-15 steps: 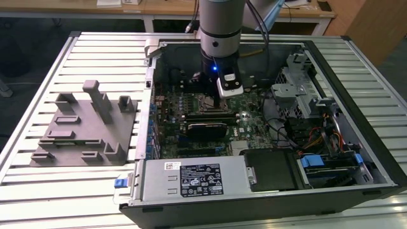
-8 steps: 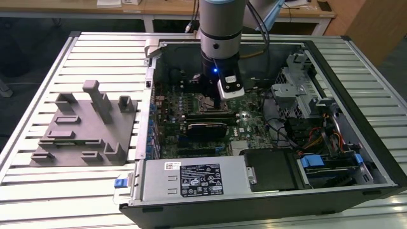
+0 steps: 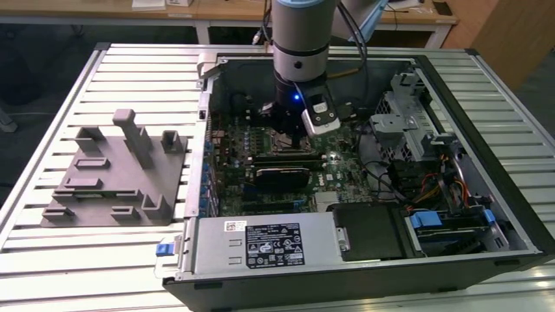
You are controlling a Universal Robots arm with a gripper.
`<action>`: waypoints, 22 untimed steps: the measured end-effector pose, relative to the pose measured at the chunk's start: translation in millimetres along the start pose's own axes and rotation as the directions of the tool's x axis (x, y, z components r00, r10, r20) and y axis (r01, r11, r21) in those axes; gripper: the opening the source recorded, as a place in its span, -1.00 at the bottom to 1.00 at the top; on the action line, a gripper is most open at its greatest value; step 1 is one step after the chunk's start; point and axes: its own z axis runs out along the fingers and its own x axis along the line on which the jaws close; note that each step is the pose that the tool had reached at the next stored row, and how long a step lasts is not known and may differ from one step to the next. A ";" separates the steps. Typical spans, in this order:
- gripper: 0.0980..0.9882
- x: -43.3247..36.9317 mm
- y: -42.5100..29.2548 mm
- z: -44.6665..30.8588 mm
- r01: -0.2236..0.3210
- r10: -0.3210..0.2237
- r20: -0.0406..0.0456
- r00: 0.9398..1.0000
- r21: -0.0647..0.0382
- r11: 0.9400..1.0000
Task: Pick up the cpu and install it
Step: 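Install the second cpu locking lever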
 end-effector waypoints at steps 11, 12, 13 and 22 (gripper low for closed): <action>-0.98 8.8 -1.9 0.2 0.008 -0.008 0.000 1.000 -0.001 1.000; -0.98 8.8 -1.9 0.2 0.008 -0.008 0.000 1.000 -0.001 1.000; -0.98 8.8 -1.9 0.2 0.008 -0.008 0.000 1.000 -0.001 1.000; -0.98 8.3 -6.9 4.1 0.007 -0.008 -0.018 1.000 -0.055 0.998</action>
